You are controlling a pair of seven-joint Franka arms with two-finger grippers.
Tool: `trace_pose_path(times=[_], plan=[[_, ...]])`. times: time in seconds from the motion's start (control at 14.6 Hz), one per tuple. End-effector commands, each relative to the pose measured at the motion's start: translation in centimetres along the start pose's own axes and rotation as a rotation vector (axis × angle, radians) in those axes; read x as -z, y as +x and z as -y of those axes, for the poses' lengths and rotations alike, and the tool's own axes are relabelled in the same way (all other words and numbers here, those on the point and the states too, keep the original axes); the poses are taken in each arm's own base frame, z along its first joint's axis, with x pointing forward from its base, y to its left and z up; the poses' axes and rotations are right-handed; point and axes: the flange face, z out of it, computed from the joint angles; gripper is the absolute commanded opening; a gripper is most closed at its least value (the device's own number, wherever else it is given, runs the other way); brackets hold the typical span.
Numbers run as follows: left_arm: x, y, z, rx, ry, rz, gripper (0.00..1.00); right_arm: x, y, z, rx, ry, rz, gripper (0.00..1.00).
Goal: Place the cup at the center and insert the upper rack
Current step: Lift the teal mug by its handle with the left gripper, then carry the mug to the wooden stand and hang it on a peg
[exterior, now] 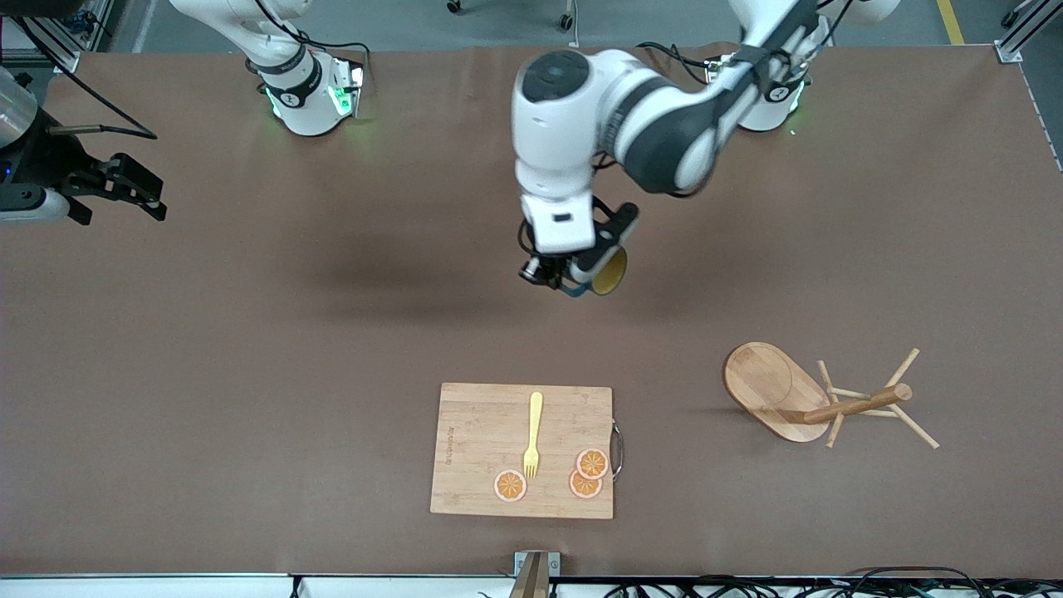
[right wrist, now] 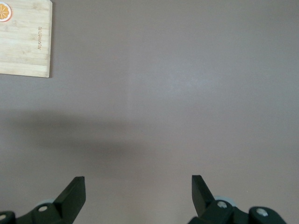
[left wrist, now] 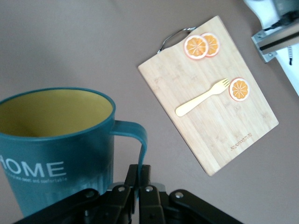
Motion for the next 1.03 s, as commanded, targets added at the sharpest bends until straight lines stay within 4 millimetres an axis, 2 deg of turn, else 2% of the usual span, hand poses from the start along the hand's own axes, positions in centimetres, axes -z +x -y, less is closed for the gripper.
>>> trace_pose_path(times=[0.0, 0.34, 0.48, 0.75, 0.82, 0.96], plan=[[1.7, 4.9, -0.1, 0.066, -0.003, 0.113, 0.00, 0.6, -0.7, 0.1, 0.009, -0.018, -0.004, 1.00], [2.2, 15.2, 0.1, 0.215, -0.010, 0.256, 0.00, 0.6, -0.8, -0.2, -0.001, -0.018, 0.004, 1.00], [2.8, 18.2, 0.5, 0.217, -0.031, 0.308, 0.00, 0.5, -0.7, -0.3, -0.001, -0.018, 0.006, 1.00], [2.5, 24.7, 1.7, 0.303, -0.050, 0.369, 0.00, 0.5, -0.7, -0.3, -0.001, -0.018, 0.006, 1.00], [2.4, 27.1, 2.2, 0.361, -0.059, 0.411, 0.00, 0.5, -0.7, -0.4, -0.004, -0.018, 0.004, 1.00], [2.0, 30.6, 3.3, 0.447, -0.068, 0.471, 0.00, 0.6, -0.7, -0.3, -0.002, -0.018, 0.002, 1.00]])
